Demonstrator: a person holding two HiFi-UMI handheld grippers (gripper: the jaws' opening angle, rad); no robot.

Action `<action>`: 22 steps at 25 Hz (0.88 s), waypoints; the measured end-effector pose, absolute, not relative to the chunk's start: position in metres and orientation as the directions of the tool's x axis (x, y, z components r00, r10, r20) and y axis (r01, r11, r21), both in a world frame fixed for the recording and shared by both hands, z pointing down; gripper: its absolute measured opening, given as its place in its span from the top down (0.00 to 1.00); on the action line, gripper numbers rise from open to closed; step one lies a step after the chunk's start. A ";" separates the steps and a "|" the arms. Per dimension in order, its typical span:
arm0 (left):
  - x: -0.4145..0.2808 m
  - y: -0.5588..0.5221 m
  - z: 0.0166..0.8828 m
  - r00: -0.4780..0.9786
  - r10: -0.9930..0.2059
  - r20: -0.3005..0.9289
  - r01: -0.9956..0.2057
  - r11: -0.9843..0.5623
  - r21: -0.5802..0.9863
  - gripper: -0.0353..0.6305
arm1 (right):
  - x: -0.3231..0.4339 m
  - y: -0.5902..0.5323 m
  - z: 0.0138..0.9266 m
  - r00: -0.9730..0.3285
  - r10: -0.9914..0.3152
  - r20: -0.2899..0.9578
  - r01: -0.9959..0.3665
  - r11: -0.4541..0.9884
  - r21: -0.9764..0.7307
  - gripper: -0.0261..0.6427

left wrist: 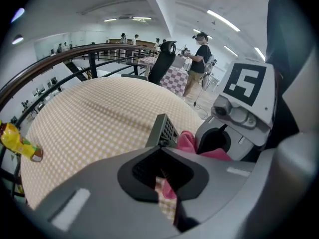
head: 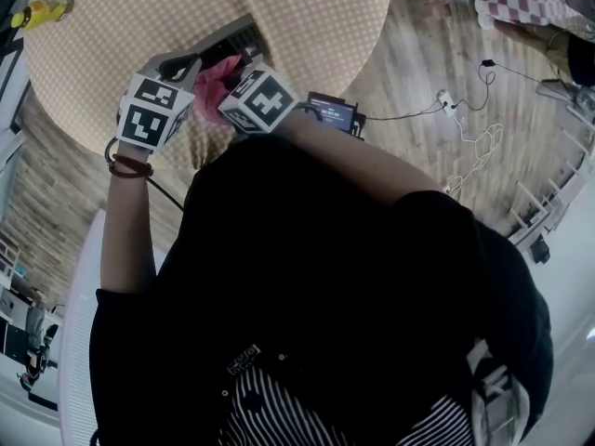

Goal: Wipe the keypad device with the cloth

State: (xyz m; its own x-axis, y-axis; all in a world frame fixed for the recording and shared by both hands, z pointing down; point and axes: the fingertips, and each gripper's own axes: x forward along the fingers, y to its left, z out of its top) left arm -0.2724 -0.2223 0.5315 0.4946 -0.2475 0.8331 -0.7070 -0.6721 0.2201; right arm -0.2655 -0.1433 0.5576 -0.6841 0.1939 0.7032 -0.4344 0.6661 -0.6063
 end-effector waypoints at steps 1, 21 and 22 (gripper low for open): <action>-0.273 -0.220 0.537 0.490 -0.244 0.837 -0.708 -0.671 0.219 0.94 | -0.266 -0.141 0.559 -0.679 0.200 0.707 -0.432 0.669 -0.605 0.87; -0.285 -0.230 0.563 0.455 -0.241 0.857 -0.767 -0.595 0.239 0.94 | -0.279 -0.160 0.578 -0.660 0.155 0.735 -0.468 0.681 -0.564 0.87; -0.285 -0.231 0.563 0.452 -0.238 0.860 -0.764 -0.600 0.236 0.94 | -0.284 -0.162 0.576 -0.665 0.145 0.733 -0.466 0.686 -0.559 0.87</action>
